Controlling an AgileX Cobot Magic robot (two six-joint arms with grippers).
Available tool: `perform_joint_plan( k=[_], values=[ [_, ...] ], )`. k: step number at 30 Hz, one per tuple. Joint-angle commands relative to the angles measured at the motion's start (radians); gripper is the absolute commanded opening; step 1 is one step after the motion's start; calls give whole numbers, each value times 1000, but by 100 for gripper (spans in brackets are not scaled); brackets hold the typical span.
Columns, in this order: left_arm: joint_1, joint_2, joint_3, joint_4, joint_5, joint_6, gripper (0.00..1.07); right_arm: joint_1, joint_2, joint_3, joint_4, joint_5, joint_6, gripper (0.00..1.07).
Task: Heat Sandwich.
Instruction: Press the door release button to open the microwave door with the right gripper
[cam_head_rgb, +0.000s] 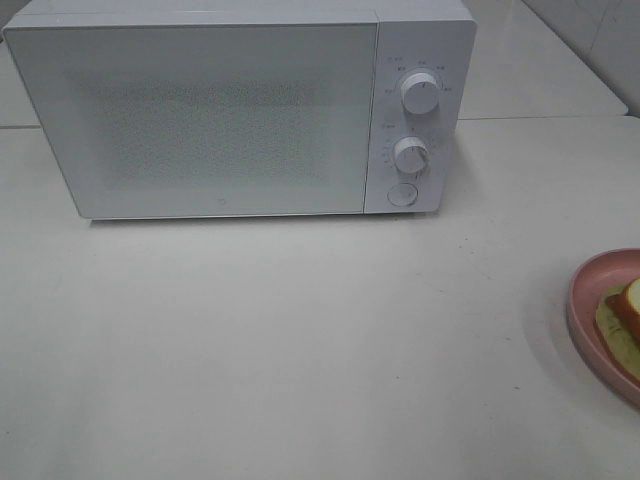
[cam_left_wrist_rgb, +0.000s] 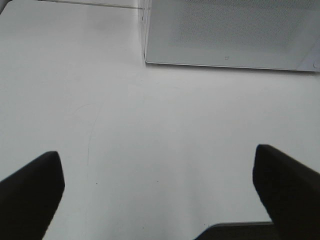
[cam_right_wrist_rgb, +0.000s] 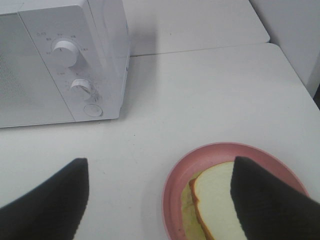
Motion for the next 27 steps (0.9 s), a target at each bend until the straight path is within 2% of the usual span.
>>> perform_joint_plan(
  k=[1, 16, 27],
  values=[
    [3, -23, 1, -4, -15, 0, 97, 0, 56, -1, -10, -82, 4, 76],
    [3, -23, 1, -4, -15, 0, 97, 0, 323, -1, -10, -261, 4, 76],
    [3, -23, 1, -4, -15, 0, 97, 0, 536, -1, -10, -499, 4, 76]
  ],
)
